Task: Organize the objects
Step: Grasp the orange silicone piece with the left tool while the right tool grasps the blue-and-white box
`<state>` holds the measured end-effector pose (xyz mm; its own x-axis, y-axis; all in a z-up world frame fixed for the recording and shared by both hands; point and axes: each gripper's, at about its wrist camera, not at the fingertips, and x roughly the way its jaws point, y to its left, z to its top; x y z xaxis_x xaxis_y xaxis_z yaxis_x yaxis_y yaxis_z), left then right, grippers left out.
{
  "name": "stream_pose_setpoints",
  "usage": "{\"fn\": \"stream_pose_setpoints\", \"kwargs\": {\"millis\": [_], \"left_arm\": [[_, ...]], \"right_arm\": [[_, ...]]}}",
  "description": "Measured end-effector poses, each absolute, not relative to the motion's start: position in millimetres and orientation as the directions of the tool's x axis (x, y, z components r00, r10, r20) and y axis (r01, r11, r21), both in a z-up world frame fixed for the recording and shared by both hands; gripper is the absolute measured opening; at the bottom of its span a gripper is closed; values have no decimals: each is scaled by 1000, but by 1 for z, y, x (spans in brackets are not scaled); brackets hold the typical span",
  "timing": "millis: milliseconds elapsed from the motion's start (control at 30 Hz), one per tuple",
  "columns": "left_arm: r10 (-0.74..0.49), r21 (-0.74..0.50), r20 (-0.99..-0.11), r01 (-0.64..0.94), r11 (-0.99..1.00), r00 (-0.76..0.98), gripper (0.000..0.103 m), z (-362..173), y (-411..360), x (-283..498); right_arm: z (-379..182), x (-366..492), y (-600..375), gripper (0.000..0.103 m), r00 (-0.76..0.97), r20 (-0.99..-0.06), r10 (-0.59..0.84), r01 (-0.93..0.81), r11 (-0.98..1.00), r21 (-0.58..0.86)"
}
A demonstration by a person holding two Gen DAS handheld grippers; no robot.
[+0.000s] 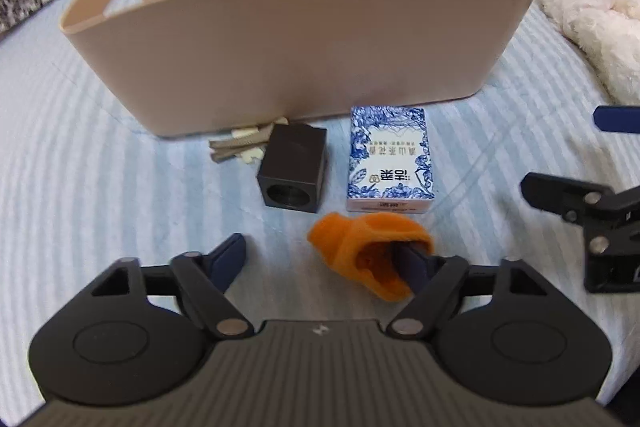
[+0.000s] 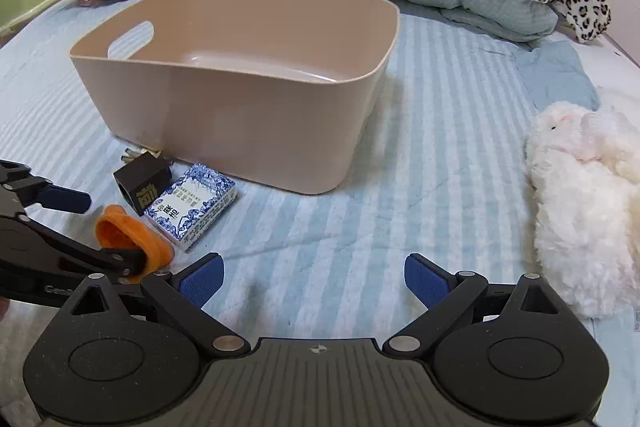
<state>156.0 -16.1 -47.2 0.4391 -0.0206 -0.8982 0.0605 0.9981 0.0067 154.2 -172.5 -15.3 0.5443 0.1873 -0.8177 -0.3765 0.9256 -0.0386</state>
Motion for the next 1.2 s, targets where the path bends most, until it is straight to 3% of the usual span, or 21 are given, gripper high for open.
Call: {"fn": "stream_pose_setpoints", "kwargs": {"millis": [67, 167, 233, 733, 967, 1000, 1100, 1167, 1200], "left_arm": [[-58, -30, -898, 72, 997, 436, 57, -48, -15, 156], [-87, -51, -901, 95, 994, 426, 22, -45, -14, 157], [-93, -64, -908, 85, 994, 409, 12, -43, -10, 159], [45, 39, -908, -21, 999, 417, 9, -32, 56, 182], [32, 23, -912, -26, 999, 410, 9, -35, 68, 187], [31, 24, -911, -20, 999, 412, 9, -33, 68, 187], [22, 21, -907, -9, 1000, 421, 9, -28, 73, 188], [21, 20, -904, -6, 1000, 426, 9, -24, 75, 187], [21, 21, -903, -5, 1000, 429, 9, -21, 76, 186]], "right_arm": [[-19, 156, -169, 98, 538, -821, 189, -384, 923, -39], [-22, 159, -163, 98, 531, -824, 199, -396, 918, -33], [-23, 161, -158, 99, 526, -824, 210, -403, 915, -24], [-38, 182, -99, 98, 468, -822, 324, -430, 896, 108], [-58, 190, -73, 96, 444, -858, 259, -400, 914, 69], [-59, 191, -73, 93, 449, -857, 251, -397, 916, 61], [-59, 191, -77, 70, 470, -848, 246, -384, 922, 55], [-55, 191, -83, 47, 480, -844, 241, -365, 929, 58], [-54, 191, -85, 45, 479, -843, 244, -360, 931, 65]]}}
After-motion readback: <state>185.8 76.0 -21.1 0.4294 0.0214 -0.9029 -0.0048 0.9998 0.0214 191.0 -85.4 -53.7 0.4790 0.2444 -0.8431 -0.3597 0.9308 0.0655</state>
